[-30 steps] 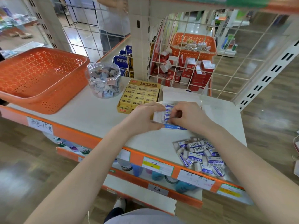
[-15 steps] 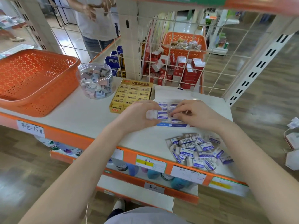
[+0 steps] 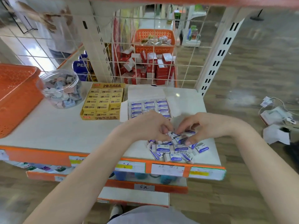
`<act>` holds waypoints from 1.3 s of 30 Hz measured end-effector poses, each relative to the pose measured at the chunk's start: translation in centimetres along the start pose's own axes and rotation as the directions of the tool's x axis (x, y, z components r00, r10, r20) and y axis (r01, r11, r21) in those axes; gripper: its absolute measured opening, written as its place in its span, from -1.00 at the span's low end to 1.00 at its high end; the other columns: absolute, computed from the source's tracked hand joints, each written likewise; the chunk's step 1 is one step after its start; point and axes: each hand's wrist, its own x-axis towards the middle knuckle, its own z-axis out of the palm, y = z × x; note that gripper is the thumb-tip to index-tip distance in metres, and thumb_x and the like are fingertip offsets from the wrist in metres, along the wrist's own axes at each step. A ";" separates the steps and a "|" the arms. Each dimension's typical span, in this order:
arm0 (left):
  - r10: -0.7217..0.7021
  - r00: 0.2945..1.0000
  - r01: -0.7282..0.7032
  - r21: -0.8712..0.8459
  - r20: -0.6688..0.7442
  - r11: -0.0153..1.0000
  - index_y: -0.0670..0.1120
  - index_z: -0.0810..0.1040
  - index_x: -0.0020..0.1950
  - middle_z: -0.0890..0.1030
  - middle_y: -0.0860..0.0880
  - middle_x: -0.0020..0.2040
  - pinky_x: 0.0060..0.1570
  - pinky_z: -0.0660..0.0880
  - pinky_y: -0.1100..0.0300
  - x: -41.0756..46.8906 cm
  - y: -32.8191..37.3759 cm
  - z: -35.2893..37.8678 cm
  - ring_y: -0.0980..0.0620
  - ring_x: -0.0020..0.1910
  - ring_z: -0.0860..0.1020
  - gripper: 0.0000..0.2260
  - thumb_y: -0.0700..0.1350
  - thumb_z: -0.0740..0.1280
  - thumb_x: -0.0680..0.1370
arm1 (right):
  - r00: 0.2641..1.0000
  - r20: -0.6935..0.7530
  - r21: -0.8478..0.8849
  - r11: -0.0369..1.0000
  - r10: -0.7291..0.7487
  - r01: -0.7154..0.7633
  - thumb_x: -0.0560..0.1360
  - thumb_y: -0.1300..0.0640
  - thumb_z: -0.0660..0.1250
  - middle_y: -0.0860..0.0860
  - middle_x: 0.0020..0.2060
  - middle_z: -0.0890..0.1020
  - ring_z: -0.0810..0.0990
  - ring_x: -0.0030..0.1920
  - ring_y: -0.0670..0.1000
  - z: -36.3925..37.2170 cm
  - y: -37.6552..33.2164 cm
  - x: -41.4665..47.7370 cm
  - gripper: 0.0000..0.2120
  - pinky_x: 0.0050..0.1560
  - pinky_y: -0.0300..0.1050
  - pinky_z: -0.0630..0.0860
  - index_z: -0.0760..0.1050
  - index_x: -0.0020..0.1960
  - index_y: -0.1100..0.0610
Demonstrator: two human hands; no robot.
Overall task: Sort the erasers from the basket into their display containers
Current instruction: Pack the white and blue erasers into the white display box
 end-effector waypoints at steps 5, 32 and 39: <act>0.007 0.999 -0.009 0.054 0.032 0.999 0.08 0.56 0.24 0.54 0.17 -0.11 0.04 0.54 0.16 0.7 0.3 0.0 0.15 -0.05 0.57 -0.65 -0.04 0.40 0.46 | 0.997 -0.076 0.001 1.000 0.018 -0.018 0.29 -0.07 0.54 -0.25 0.01 0.58 0.51 0.04 -0.18 0.9 0.2 -0.3 -0.69 0.19 -0.10 0.42 0.58 0.00 -0.22; 0.159 0.961 -0.162 0.004 -0.228 0.987 0.01 0.50 0.33 0.60 0.08 0.20 0.06 0.29 0.57 0.0 -0.1 0.7 0.30 0.10 0.47 -0.56 -0.20 0.38 0.46 | 0.972 -0.222 -0.057 0.994 0.079 -0.094 0.37 0.05 0.47 -0.21 -0.07 0.62 0.55 -0.02 -0.20 0.8 1.4 -1.2 -0.82 0.08 -0.21 0.48 0.59 -0.07 -0.17; 0.123 0.974 -0.138 -0.063 -0.190 0.988 -0.01 0.52 0.32 0.62 0.02 0.16 -0.08 0.32 0.64 0.4 -0.1 0.8 0.30 -0.04 0.47 -0.60 -0.11 0.44 0.48 | 0.960 -0.266 0.072 0.995 0.081 -0.064 0.38 0.16 0.46 -0.20 -0.23 0.63 0.56 -0.18 -0.25 0.0 2.0 -2.1 -0.83 -0.13 -0.38 0.47 0.64 -0.09 -0.08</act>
